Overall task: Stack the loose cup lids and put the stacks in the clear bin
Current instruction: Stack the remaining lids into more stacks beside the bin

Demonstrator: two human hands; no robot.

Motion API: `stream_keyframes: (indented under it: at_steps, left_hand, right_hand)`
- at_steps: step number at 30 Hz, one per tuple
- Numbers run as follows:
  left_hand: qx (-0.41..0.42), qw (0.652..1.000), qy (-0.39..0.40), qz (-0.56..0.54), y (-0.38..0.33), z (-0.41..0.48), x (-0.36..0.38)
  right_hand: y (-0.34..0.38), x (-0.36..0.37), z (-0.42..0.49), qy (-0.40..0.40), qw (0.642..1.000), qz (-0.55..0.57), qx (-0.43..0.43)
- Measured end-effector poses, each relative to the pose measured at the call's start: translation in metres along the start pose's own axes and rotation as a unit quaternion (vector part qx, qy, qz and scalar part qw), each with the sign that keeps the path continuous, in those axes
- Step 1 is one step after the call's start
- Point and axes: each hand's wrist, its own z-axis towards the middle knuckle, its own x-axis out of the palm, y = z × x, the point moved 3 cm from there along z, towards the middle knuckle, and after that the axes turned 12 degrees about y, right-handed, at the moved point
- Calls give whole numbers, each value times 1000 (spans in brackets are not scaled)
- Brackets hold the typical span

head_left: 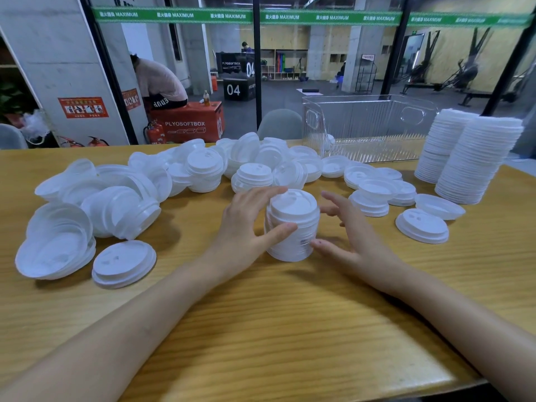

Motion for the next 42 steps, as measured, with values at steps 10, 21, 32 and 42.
stream_keyframes:
  at_steps: [10, 21, 32, 42]
  left_hand:
    - [-7, 998, -44, 34, 4, -24, -17]
    - [-26, 984, -120, 126, 19, -67, -82]
    - [-96, 941, -197, 259, 104, -112, -190]
    - [-315, 923, -195, 104, 216, -113, -250]
  right_hand:
    - [0, 14, 15, 73, 993, 11, 92]
    - [119, 13, 36, -38, 982, -184, -11]
    - [195, 117, 151, 48, 965, -241, -92]
    - [233, 190, 222, 129, 929, -308, -158]
